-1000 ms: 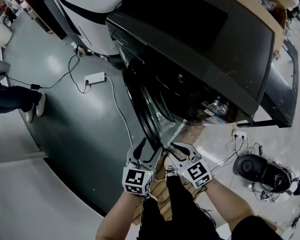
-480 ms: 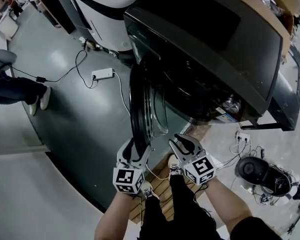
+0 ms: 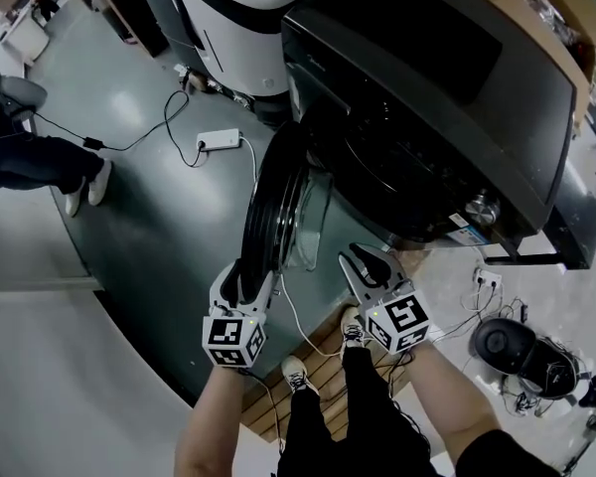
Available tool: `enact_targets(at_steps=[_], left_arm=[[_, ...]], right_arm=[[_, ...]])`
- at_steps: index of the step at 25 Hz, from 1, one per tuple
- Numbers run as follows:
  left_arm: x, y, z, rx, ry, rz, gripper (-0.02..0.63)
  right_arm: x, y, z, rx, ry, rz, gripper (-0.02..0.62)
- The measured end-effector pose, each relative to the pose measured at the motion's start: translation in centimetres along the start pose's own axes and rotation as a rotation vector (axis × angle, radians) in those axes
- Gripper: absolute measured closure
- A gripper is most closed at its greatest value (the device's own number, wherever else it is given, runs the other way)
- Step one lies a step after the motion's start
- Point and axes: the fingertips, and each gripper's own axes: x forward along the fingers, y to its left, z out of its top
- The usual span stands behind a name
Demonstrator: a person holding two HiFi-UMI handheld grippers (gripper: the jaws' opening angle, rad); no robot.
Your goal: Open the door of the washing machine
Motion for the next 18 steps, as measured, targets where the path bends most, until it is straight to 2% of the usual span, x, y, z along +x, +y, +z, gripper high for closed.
enact_targets(at_steps=[11, 18], left_arm=[[-0.2, 6.7, 1.2, -0.029, -0.008, 0.111, 0.334], [-0.2, 8.6, 1.7, -0.045, -0.013, 0.14, 0.334]], right_arm=[[3.4, 2.1, 1.0, -0.012, 0.015, 0.041, 0.491], [4.0, 2.0, 1.1, -0.006, 0.023, 0.042, 0.491]])
